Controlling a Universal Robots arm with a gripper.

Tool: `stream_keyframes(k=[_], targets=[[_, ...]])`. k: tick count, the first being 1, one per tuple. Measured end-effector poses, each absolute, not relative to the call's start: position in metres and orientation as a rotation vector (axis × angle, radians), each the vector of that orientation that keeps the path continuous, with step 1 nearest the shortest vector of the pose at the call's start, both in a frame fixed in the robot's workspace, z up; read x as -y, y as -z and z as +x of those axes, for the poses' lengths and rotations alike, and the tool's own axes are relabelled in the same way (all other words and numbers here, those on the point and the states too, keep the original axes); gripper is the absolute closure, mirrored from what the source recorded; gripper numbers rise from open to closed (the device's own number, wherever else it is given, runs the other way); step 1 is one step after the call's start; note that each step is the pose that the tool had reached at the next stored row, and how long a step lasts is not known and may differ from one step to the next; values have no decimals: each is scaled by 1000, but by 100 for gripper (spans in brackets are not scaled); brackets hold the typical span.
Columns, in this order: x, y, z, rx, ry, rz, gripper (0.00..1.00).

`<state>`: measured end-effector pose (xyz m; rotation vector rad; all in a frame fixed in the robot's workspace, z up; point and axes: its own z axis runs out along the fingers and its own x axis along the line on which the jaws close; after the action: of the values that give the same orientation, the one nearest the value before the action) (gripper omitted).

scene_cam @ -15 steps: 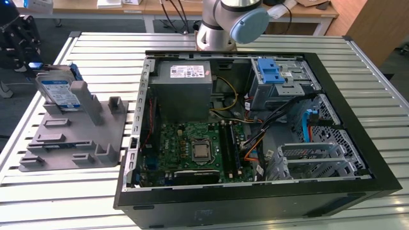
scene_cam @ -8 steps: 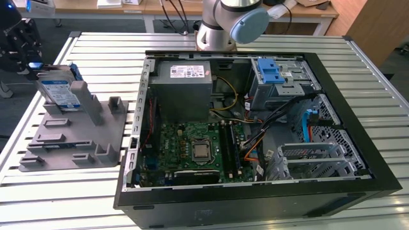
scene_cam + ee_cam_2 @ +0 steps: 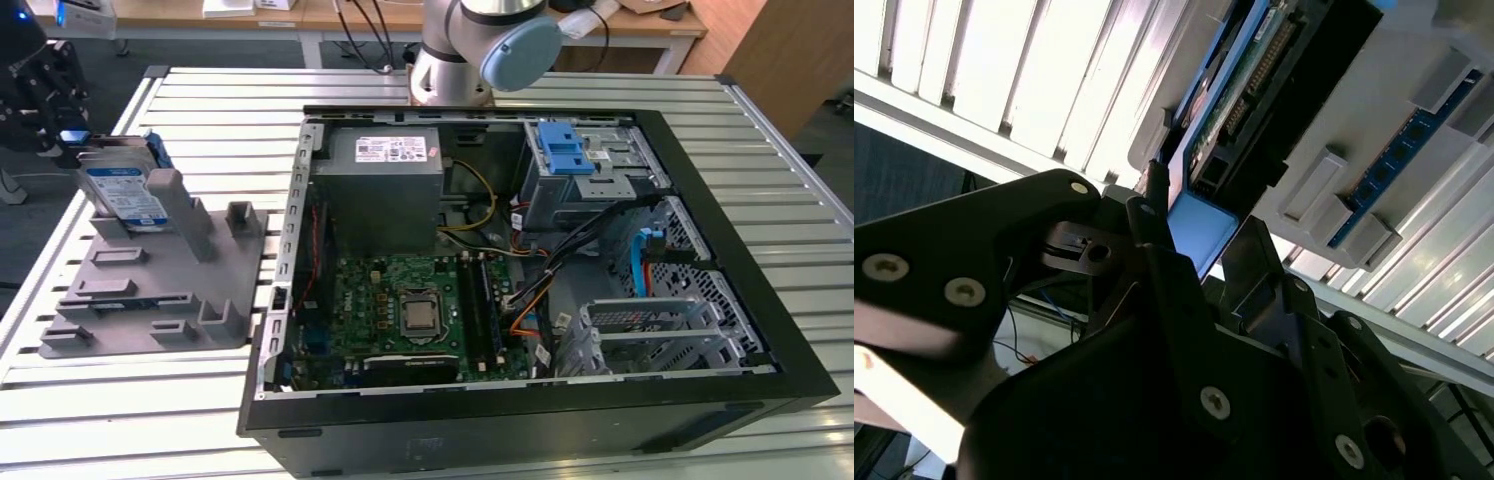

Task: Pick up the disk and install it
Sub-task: 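Pick up the disk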

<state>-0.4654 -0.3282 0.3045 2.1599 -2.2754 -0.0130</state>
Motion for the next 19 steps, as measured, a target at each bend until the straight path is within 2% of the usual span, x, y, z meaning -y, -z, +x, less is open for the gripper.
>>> stream_keyframes(k=[19], targets=[[328, -302, -465, 2275, 13, 2160, 51]])
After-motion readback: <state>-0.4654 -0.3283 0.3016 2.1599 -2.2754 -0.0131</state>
